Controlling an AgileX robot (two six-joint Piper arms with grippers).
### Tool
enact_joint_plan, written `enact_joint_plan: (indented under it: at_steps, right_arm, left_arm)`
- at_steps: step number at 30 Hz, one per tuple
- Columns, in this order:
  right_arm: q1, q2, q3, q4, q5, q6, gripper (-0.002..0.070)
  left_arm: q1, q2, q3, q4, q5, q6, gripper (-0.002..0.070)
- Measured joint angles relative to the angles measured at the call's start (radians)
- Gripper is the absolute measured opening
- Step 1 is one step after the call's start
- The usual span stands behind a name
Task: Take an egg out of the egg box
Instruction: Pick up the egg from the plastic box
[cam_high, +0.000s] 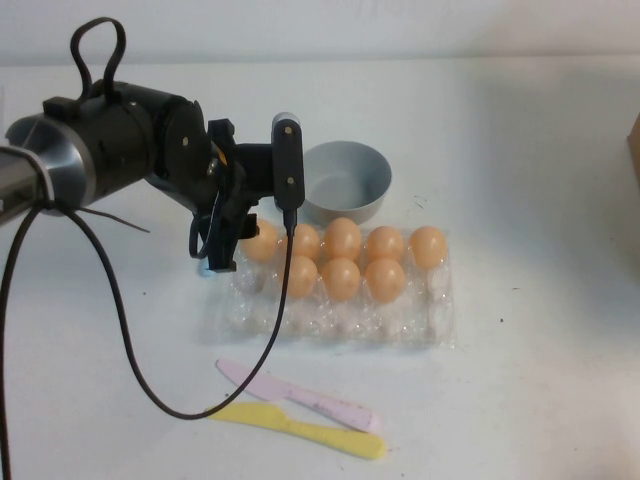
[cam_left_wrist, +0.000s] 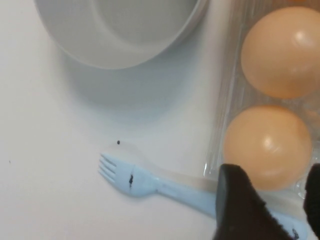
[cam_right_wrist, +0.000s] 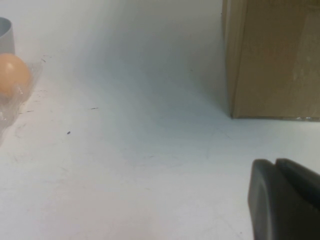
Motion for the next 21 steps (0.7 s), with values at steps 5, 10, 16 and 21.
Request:
enact_joint_plan:
  at_steps: [5, 10, 16, 21]
  right_arm:
    - [0.000, 0.000, 0.000, 0.000, 0.000, 0.000, -0.0017]
    - [0.000, 0.000, 0.000, 0.000, 0.000, 0.000, -0.0017]
    - [0.000, 0.000, 0.000, 0.000, 0.000, 0.000, -0.0017]
    - [0.000, 0.000, 0.000, 0.000, 0.000, 0.000, -0.0017]
  left_arm:
    - [0.000, 0.000, 0.000, 0.000, -0.002, -0.005, 0.0461]
    - [0.000, 0.000, 0.004, 0.000, -0.004, 0.030, 0.0559]
    - [0.000, 0.031, 0.011, -0.004, -0.020, 0.087, 0.0571]
    - [0.000, 0.046, 0.011, -0.006, -0.039, 0.103, 0.0566]
